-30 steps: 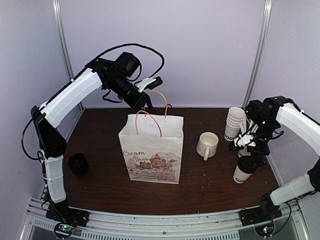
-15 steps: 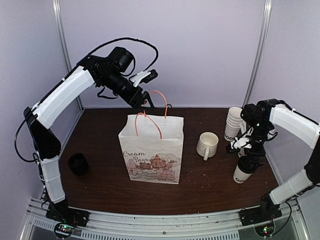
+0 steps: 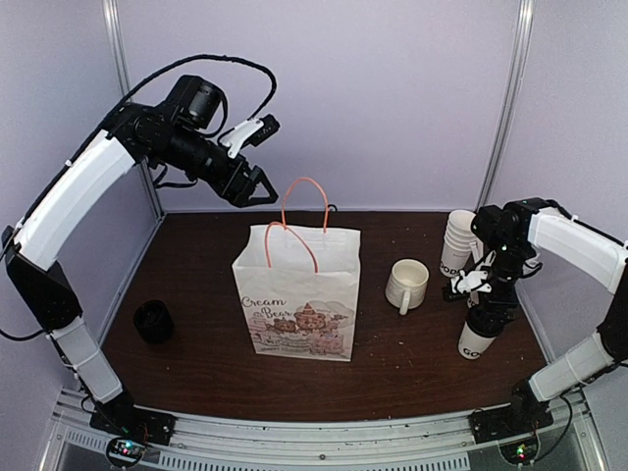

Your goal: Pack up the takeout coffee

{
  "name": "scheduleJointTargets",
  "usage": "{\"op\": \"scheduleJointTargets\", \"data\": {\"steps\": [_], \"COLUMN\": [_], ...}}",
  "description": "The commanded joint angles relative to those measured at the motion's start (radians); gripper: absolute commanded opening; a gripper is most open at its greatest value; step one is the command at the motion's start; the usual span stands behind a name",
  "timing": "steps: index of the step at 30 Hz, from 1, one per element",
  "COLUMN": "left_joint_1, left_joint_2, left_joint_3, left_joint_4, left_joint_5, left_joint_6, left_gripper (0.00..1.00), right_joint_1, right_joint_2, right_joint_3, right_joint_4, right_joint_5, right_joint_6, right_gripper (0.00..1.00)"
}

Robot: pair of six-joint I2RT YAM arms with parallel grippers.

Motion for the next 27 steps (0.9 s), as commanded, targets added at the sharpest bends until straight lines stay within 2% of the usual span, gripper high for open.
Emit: {"op": "scheduleJointTargets", "data": {"steps": [1, 5, 10, 14, 20, 23, 27], "left_joint_1": [0.004, 0.004, 0.004, 0.005, 0.029, 0.045, 0.053], "left_joint_2": [-0.009, -0.027, -0.042, -0.061, -0.107, -0.145, -0.204], "left_joint_3": [-0.018, -0.027, -0.037, -0.049, -0.090, -0.118, -0.159], "left_joint_4": [0.043, 0.044, 0.028, 0.011, 0.010, 0.008, 0.003], "left_joint_5": [-0.028, -0.046, -0.086, -0.127, -0.241, -0.293, -0.333], "left_joint_6": [0.000, -0.001, 0.008, 0.006, -0.065, -0.106, -0.141], "left_gripper": [0.76, 0.76, 0.76, 0.76, 0.77, 0.78, 0.80], "right_joint_1": [-0.005, 0.039, 0.190, 0.286, 0.542, 0.723, 0.898], "right_joint_2": [-0.028, -0.080, -0.136, -0.094, 0.001, 0.060, 0.147], "right_joint_3": [-0.025, 0.017, 0.051, 0.137, 0.303, 0.375, 0.464], "right_joint_4": [-0.009, -0.054, -0.073, -0.109, -0.126, -0.098, -0.041], "right_joint_5": [0.006, -0.013, -0.046, -0.110, -0.176, -0.154, -0.091], "right_joint_6": [0.005, 0.041, 0.118, 0.174, 0.206, 0.219, 0.234], "right_gripper": [0.81, 0.78, 0.75, 0.74, 0.74, 0.74, 0.74]}}
